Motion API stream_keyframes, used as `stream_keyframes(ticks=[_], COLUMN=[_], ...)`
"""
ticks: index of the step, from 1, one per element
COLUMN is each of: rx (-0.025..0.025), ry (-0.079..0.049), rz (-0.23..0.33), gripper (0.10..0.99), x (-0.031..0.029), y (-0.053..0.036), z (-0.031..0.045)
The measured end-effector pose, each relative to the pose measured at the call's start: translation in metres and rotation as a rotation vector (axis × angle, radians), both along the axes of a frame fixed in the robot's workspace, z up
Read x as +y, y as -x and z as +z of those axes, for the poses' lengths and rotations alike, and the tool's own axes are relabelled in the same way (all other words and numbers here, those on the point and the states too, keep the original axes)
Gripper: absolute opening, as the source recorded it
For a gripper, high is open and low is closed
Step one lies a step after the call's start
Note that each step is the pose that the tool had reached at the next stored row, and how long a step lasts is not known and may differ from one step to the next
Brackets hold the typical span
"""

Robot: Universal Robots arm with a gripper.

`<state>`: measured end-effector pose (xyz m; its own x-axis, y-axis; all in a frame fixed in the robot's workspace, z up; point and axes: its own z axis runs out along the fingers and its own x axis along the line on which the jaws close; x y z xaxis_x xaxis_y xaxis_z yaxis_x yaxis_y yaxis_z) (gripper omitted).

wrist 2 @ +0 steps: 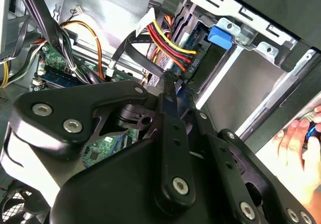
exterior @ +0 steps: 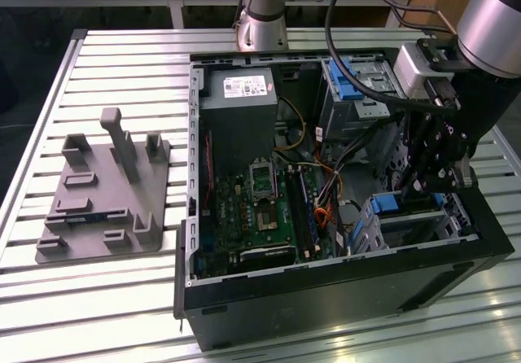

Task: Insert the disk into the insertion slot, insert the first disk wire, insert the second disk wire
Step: 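Insert the second disk wire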

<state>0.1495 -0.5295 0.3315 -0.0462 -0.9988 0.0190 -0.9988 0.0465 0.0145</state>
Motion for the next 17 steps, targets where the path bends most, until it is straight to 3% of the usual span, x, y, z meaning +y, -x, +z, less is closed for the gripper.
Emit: stream_keyframes(ticks=[17], rx=[0.0], ry=[-0.001], rz=[0.029], gripper=[0.196], x=[-0.0006], y=[0.0], z=[-0.0003])
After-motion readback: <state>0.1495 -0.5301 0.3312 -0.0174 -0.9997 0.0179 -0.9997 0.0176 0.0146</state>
